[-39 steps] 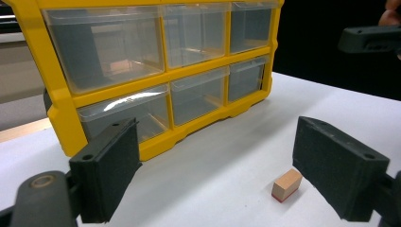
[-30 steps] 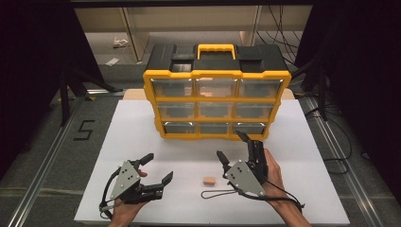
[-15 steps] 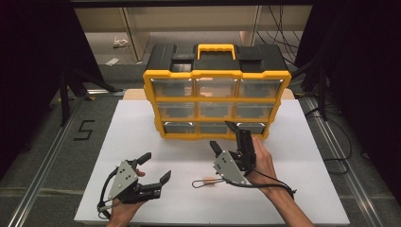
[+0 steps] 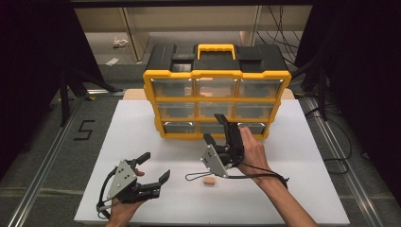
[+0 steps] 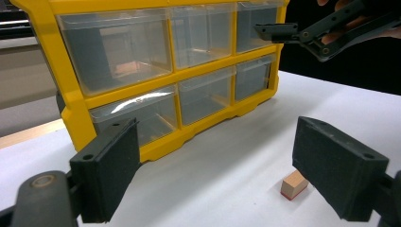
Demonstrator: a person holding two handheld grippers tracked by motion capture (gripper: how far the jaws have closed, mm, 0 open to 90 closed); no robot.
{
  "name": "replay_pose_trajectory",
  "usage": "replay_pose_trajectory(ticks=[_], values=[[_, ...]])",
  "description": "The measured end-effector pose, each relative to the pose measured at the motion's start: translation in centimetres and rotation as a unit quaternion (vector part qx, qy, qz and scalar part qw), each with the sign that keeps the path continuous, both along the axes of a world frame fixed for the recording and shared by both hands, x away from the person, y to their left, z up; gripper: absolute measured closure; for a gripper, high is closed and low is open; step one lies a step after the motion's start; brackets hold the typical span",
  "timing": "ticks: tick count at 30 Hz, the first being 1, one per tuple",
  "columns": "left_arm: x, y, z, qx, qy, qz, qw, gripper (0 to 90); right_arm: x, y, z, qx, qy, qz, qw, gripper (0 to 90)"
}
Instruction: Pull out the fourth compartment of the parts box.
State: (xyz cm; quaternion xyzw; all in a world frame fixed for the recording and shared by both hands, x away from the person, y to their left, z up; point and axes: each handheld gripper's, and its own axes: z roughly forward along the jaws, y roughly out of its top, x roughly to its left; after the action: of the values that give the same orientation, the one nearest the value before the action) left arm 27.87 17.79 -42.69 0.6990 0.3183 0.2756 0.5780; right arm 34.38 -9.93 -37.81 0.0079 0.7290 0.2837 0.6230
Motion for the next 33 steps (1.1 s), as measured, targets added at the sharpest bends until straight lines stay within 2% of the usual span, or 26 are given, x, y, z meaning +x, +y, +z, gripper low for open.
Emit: replay_pose_trajectory(ticks=[13,16,23,27,33], values=[[0.1,0.1,-0.1,0.0,0.001,0.004,1.0,15.5,1.4,1.5,-0.2,-0.026,-0.01,-0.001,0.9996,17.4],[0.1,0.1,-0.1,0.0,0.001,0.004,1.0,15.5,1.7,2.2,-0.3,-0.04,-0.024,-0.001,0.9989,17.3],[0.1,0.2,0.0,0.0,0.0,0.005,1.0,15.5,2.5,3.2,-0.2,-0.065,-0.036,-0.005,0.9972,17.4],[0.1,0.2,0.0,-0.002,-0.001,0.007,1.0,15.5,3.0,3.5,-0.1,-0.068,-0.039,-0.008,0.9969,17.5],[-0.1,-0.1,0.0,0.006,-0.003,0.004,1.0,15.5,4.1,4.3,-0.1,-0.091,-0.044,-0.011,0.9948,18.0]])
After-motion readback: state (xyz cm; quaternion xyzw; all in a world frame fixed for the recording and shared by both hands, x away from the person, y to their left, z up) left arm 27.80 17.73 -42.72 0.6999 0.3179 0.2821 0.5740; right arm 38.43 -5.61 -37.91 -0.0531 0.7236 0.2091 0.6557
